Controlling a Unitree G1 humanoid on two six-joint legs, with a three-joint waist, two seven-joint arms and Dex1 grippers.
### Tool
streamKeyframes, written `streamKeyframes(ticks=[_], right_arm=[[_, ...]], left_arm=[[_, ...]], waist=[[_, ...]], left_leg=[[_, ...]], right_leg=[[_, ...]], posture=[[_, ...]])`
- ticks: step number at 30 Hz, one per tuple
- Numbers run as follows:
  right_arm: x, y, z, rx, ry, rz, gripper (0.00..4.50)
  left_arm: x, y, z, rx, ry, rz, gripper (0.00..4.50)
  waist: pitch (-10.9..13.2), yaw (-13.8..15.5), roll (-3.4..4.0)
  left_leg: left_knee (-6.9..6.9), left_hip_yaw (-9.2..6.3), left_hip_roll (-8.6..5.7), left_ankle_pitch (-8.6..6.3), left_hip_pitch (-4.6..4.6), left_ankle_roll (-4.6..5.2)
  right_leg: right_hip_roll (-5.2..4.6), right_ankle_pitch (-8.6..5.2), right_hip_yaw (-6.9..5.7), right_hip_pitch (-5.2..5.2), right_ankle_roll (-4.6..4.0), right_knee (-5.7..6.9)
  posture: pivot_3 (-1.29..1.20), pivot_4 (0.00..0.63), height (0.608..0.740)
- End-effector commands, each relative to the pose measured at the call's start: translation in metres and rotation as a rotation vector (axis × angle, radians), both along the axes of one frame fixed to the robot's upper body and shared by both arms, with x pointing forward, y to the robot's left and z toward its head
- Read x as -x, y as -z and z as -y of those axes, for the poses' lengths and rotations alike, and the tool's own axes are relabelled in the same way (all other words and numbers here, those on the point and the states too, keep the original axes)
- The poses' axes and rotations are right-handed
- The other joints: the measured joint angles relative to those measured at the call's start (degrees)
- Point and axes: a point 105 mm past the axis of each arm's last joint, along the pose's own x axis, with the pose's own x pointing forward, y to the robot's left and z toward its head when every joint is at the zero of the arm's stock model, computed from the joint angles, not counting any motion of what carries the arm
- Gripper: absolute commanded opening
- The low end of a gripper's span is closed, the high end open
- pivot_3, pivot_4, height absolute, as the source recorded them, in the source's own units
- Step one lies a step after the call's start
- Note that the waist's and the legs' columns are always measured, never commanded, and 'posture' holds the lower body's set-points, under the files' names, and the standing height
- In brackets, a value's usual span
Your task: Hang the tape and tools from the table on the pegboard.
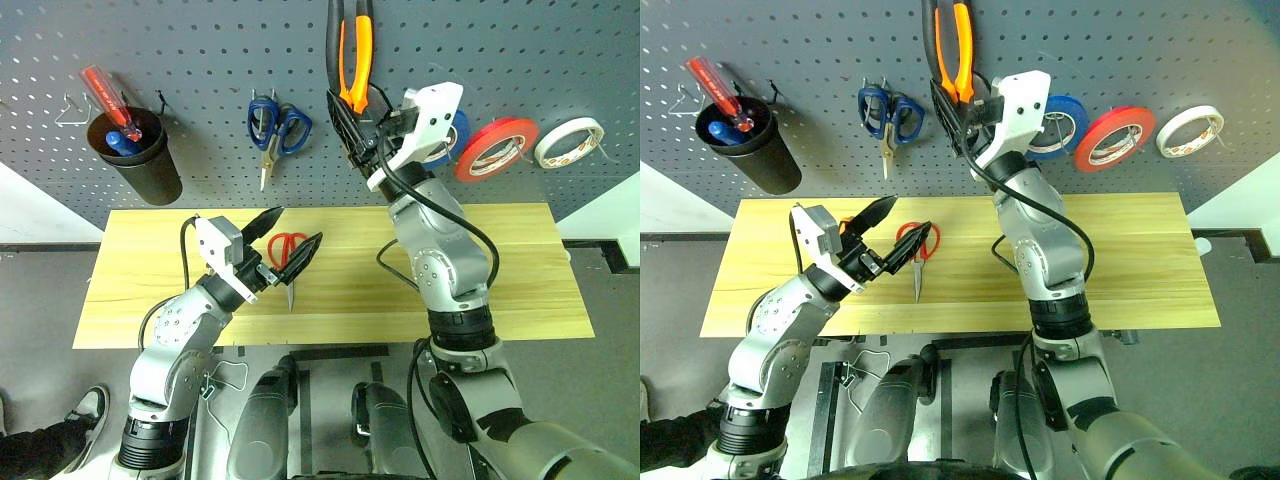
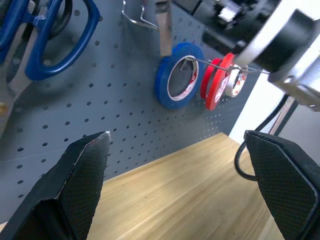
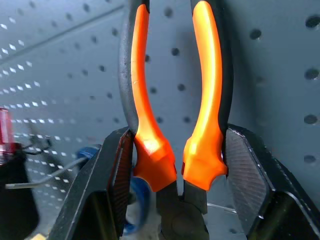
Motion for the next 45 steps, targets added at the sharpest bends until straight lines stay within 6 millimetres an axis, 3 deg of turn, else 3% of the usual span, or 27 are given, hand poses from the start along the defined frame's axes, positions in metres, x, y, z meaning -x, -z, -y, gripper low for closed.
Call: streamKeyframes(ticks=[1,8,17,45], right_arm=[[0.007,-0.034,0.004,-0.053,0.035,0.147,2.3],[0.005,-0.05,0.013,-0.097,0.111,0.221,2.3],[0.003,-0.053,0.015,-0.118,0.144,0.24,2.3],[-0.013,-0.009,-0.004,-0.082,0.089,0.089,2.3]], left_arm=[[0.008,-0.012,0.003,0.011,0.009,0.061,4.5],[0.009,-0.011,0.004,0.013,0.011,0.063,4.5],[0.011,-0.012,0.005,0.018,0.01,0.07,4.5],[0.018,-0.015,0.001,0.012,-0.036,0.065,4.5]], waist=[[0.0,0.0,0.0],[0.0,0.01,0.0],[0.0,0.01,0.0],[0.01,0.02,0.02]], left_leg=[[0.0,0.0,0.0,0.0,0.0,0.0],[0.03,0.0,0.01,0.02,0.02,-0.03],[0.04,0.0,0.01,0.03,0.02,-0.03],[0.05,-0.02,0.02,0.06,0.05,-0.02]], right_leg=[[0.0,0.0,0.0,0.0,0.0,0.02],[0.0,0.0,0.0,0.0,-0.01,0.08],[0.0,0.0,-0.01,0.0,-0.01,0.13],[-0.01,0.01,0.0,-0.01,-0.02,0.19]], posture=[[0.1,0.293,0.714],[0.1,0.291,0.714],[0.11,0.295,0.714],[0.13,0.32,0.714]])
